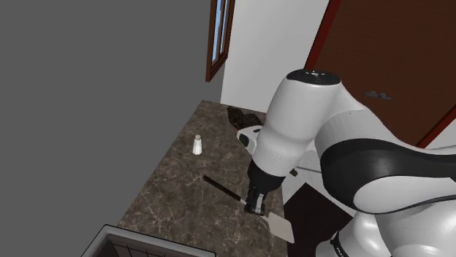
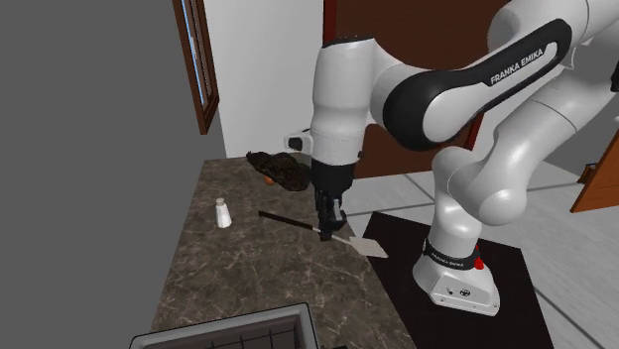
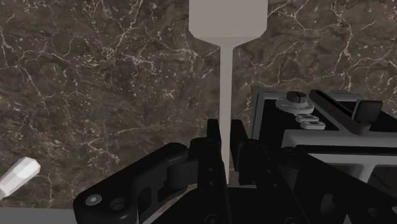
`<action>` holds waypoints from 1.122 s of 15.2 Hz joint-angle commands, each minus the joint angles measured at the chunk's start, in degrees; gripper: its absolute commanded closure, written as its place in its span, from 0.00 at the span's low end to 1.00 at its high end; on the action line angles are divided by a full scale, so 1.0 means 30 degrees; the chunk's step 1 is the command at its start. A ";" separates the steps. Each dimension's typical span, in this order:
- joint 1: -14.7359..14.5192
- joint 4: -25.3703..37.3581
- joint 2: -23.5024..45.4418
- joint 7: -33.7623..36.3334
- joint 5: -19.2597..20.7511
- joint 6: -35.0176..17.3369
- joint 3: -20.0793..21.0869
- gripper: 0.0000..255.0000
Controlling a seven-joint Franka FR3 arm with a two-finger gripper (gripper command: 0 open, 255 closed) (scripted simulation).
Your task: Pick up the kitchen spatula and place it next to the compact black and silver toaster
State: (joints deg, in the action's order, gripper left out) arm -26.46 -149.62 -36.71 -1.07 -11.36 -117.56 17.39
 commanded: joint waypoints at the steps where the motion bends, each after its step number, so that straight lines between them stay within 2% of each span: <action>1: -0.0055 -0.0379 0.0125 0.0063 -0.0096 -0.0515 0.0136 1.00; 17: -0.0086 -0.3063 0.2511 0.0096 -0.0551 -0.5569 0.1007 1.00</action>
State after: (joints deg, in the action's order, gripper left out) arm -26.72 -158.34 -29.69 -0.81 -12.94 -133.23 20.23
